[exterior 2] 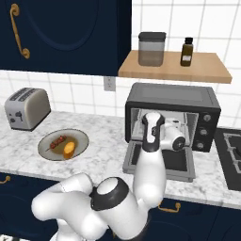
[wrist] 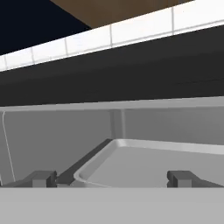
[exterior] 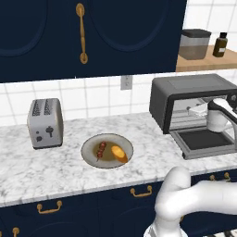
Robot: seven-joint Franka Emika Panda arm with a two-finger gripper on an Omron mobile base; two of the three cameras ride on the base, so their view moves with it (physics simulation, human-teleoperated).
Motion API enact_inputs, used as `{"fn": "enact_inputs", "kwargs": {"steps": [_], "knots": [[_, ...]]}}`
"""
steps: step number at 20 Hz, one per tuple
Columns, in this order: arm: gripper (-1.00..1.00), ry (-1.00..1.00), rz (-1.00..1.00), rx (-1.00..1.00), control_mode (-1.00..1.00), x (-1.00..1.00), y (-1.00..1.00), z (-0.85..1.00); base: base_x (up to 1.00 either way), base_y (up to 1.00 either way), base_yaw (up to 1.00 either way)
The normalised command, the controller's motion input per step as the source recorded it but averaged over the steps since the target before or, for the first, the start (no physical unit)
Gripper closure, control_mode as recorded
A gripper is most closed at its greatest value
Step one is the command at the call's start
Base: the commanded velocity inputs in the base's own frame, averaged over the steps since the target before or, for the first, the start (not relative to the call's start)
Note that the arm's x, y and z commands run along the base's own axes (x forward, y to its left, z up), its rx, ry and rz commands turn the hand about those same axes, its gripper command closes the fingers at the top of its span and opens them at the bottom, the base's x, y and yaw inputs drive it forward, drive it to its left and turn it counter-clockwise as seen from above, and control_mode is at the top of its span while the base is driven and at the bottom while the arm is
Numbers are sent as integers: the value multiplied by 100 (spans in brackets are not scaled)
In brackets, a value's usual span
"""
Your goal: Pick up the kebab skewer and baguette bread, and place them inside the toaster oven. Close the toaster oven door and start by setting the timer.
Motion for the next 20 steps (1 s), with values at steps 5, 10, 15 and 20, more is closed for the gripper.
{"fn": "enact_inputs", "kwargs": {"steps": [5, 10, 15, 20], "knots": [[-100, 0, 0, 0, -100, 20, 1, -12, 0, 0, 0], [-100, 0, 0, 0, -100, 44, 5, -18, 0, 0, 0], [-100, 1, 0, 0, -100, 29, 0, -32, 0, 0, 0], [-100, 0, 0, 0, -100, 28, 0, -11, 0, 0, 0]]}}
